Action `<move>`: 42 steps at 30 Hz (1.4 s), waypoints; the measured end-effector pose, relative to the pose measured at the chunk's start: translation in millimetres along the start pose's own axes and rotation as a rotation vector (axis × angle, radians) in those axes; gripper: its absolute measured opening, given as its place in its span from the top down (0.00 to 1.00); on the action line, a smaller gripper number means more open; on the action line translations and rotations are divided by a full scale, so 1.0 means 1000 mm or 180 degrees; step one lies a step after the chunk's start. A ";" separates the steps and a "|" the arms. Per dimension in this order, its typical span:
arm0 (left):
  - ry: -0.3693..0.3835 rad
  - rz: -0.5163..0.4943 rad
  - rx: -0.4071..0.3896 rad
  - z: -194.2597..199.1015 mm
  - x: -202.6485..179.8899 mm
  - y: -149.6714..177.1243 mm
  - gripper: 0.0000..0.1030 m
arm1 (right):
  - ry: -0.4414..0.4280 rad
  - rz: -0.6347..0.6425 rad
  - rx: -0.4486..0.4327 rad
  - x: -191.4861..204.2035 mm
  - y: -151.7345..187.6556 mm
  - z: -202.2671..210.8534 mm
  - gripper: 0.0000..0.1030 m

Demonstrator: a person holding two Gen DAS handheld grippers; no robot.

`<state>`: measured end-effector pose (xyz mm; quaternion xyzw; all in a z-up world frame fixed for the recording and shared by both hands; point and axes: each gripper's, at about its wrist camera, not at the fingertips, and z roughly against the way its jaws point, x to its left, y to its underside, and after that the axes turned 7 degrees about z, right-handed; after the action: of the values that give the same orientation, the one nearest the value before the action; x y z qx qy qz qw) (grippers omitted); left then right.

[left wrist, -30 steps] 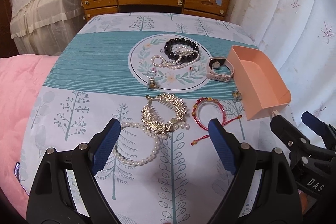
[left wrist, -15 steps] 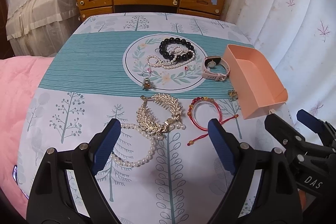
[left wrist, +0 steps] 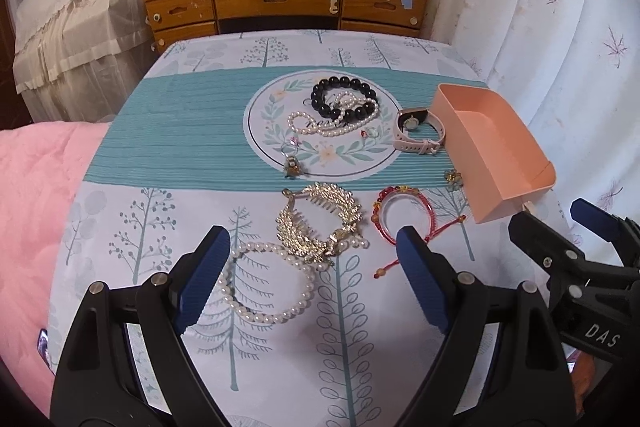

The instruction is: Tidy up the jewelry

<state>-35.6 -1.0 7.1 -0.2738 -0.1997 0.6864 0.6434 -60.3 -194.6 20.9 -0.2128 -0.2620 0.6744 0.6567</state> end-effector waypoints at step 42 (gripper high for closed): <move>0.0070 0.0257 0.0940 -0.063 0.096 0.017 0.34 | -0.0686 0.0436 0.0909 0.045 -0.031 -0.104 0.43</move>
<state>-10.4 87.8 -63.6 -0.1914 -0.0783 0.7306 0.6507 27.6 -141.6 -37.1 -0.0613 -0.2173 0.7667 0.6010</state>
